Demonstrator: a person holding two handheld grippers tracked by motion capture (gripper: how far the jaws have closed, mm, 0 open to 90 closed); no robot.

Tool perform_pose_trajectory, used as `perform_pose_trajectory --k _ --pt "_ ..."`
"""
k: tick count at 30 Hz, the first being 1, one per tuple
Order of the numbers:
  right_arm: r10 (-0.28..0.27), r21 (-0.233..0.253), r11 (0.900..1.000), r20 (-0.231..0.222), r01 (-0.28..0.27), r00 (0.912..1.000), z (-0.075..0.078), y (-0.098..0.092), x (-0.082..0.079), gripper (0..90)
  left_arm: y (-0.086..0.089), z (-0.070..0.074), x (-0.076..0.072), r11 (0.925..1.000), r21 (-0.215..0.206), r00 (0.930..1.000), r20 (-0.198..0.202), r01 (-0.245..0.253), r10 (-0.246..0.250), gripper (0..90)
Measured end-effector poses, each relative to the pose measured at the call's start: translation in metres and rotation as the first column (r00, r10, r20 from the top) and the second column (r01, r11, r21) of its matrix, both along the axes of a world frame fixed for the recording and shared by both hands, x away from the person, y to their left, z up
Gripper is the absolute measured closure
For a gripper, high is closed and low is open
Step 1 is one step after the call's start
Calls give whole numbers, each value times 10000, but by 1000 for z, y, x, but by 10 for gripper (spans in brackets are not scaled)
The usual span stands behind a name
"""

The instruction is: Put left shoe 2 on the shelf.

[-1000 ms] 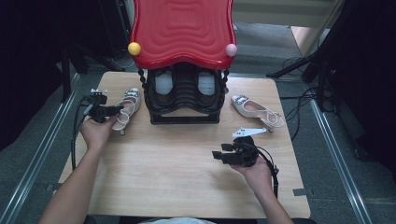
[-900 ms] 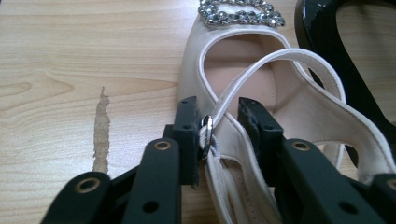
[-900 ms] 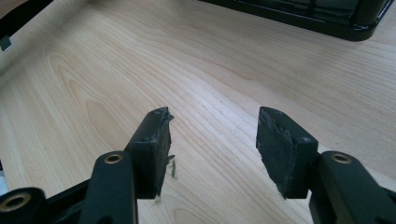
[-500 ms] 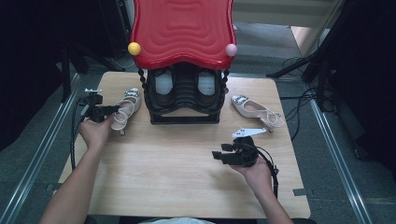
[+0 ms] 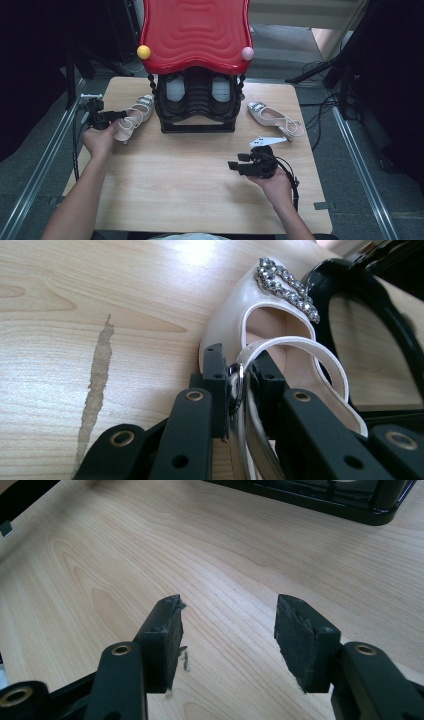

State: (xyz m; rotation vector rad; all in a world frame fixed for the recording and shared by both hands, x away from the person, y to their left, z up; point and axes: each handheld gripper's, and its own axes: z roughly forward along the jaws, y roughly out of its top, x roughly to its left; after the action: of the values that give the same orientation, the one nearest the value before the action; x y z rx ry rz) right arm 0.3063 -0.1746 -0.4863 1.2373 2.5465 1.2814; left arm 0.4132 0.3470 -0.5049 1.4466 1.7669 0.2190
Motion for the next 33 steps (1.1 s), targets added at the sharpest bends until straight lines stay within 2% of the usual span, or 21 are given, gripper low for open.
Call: perform_pose_trajectory --k 1,3,8,11,16,18,23,26,29,33 --pt "11 -6 10000 19 -11 10000 0 0 0 459 0 1 0 9997 -209 9999 36 -102 103 814" --pt "28 -5 10000 38 -28 10000 0 0 0 459 2 3 -1 9994 -335 10000 89 -35 38 814" --pt "-19 32 10000 33 19 10000 0 -1 0 458 2 16 -1 9999 -113 9997 231 88 -85 814" --pt "-61 39 10000 -9 61 10000 0 -2 0 458 5 24 -1 9995 -182 9995 204 254 -250 814" --pt "-28 49 10000 -6 28 10000 0 -1 0 458 7 51 3 9987 -511 9977 665 -75 109 813" --pt "-19 34 10000 -1 19 10000 0 -1 0 458 9 60 5 9970 -769 9974 701 -129 183 814" --pt "-9 45 10000 46 9 10000 0 -1 -1 456 10 89 8 9965 -795 9941 1028 -262 344 813" --pt "2 44 10000 8 -2 10000 0 -1 -1 454 10 104 10 9956 -900 9922 1192 -248 355 813" --pt "8 61 10000 -3 -8 10000 0 0 -1 454 7 123 12 9969 -770 9903 1359 -172 276 813" --pt "37 52 10000 49 -38 10000 0 -1 -1 453 8 143 14 9942 -1075 9872 1586 28 144 812"
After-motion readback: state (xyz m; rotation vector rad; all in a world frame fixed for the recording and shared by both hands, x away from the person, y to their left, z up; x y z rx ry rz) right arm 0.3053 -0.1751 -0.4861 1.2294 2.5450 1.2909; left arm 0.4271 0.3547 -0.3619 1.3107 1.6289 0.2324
